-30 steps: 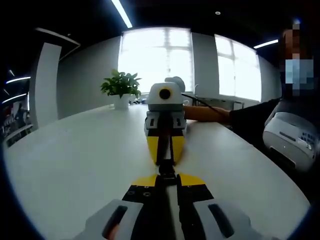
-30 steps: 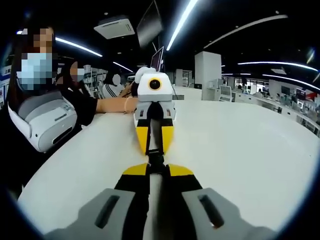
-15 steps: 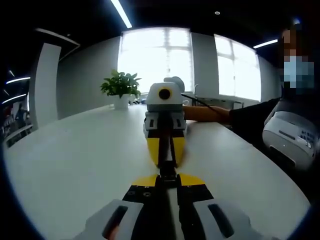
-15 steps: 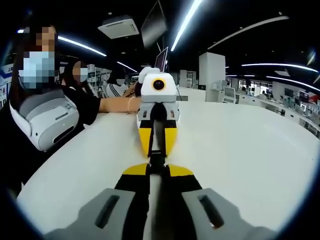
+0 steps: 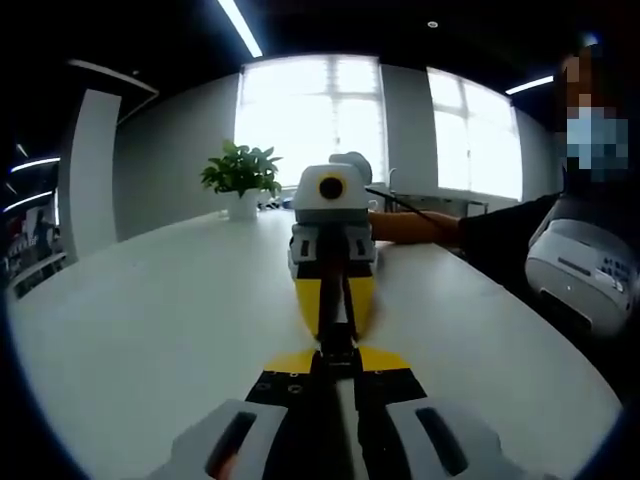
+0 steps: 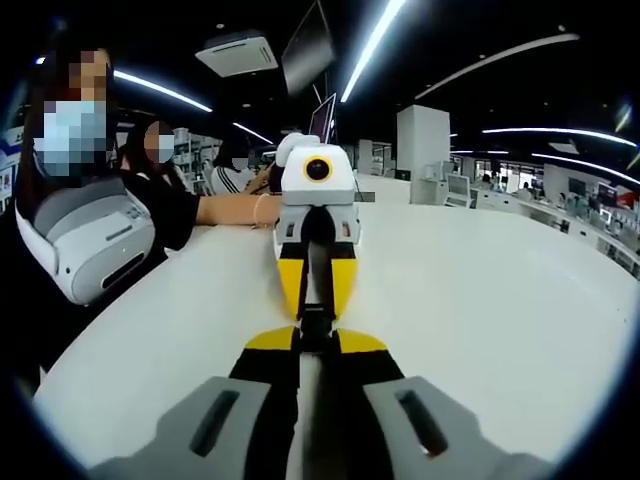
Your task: Snap the two parts of the plastic buckle together until the buckle closes and remains connected.
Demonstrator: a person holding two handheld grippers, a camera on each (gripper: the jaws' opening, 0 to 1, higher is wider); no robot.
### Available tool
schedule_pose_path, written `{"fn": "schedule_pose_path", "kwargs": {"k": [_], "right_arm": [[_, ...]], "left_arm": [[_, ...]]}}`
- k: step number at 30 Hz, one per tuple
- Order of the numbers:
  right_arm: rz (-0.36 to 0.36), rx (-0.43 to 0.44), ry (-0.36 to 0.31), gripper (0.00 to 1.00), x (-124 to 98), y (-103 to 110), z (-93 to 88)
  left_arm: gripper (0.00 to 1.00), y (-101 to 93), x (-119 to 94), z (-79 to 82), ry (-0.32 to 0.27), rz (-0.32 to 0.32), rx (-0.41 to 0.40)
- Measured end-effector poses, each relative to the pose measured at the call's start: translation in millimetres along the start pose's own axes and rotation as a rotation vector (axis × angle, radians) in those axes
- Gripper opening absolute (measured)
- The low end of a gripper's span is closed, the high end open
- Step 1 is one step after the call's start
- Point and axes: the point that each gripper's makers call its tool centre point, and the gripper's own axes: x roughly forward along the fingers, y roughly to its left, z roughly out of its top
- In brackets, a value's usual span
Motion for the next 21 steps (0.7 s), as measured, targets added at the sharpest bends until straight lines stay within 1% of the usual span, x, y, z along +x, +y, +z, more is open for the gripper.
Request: {"fn": "schedule_pose_path", "kwargs": {"k": [21], "right_arm": [[-0.005, 0.006, 0.001, 0.13, 9.2, 1.8, 1.0]], "left_arm": [[0.12, -2.0, 1.8, -0.6, 0.001, -0.008, 0.009]]}}
